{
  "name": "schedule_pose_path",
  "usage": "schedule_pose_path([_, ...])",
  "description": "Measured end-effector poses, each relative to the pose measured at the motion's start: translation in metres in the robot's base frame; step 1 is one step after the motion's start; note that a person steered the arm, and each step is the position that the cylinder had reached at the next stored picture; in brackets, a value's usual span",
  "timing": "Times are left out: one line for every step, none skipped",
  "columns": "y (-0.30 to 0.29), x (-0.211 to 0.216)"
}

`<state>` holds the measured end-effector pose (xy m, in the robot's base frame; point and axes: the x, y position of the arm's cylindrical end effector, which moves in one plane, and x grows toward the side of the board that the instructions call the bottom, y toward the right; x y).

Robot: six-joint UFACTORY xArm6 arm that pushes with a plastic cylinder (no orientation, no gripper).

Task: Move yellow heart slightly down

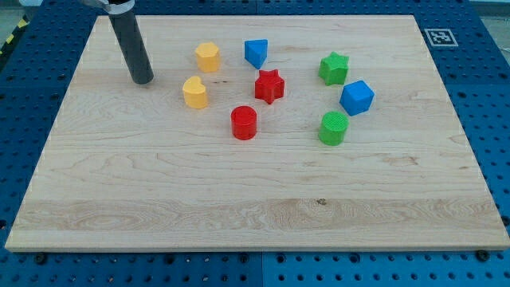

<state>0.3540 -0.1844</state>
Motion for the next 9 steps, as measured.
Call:
schedule_pose_path([0.0, 0.0])
schedule_pose_path([0.014, 0.0])
schedule_pose_path([0.056, 0.0])
schedule_pose_path([0.099, 0.0])
schedule_pose_path([0.121, 0.002])
schedule_pose_path([0.122, 0.004])
schedule_pose_path([0.122, 0.004])
schedule_pose_path([0.121, 0.004])
schedule_pose_path([0.106, 0.004])
